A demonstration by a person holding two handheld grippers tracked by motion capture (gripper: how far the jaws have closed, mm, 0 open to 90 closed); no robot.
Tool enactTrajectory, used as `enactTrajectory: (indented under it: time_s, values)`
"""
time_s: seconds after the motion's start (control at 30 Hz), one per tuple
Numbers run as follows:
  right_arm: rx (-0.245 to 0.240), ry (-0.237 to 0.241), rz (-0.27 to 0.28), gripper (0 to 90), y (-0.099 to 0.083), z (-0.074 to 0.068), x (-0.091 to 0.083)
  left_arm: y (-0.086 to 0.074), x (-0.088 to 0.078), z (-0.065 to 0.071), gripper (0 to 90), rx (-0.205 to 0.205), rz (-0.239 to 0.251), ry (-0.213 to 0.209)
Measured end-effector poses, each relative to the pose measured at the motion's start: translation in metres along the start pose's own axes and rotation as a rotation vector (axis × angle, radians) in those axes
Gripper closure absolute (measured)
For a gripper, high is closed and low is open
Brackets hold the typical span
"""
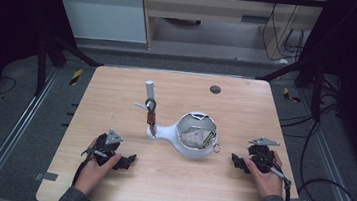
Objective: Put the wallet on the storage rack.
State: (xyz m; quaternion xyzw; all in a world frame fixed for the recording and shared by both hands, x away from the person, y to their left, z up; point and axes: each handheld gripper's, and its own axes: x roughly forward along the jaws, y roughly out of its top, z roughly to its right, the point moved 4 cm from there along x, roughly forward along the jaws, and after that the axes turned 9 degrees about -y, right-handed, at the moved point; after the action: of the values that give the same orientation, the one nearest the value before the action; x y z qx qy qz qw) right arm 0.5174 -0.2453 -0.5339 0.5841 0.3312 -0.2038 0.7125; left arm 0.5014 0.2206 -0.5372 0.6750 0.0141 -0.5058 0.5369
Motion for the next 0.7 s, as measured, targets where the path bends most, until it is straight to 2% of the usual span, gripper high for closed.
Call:
enactTrajectory:
  time_s: [0.43, 0.7]
  values:
    - [0.004, -0.02, 0.037, 1.2, -0.0044, -0.0059, 0.0037, 0.0, 0.0, 0.0, 0.0, 0.0, 0.0, 0.0]
    - [0.01, -0.026, 0.039, 1.2, -0.0067, -0.0078, 0.0012, 0.0003, 0.0004, 0.0002, 0.0, 0.001, 0.0, -0.001]
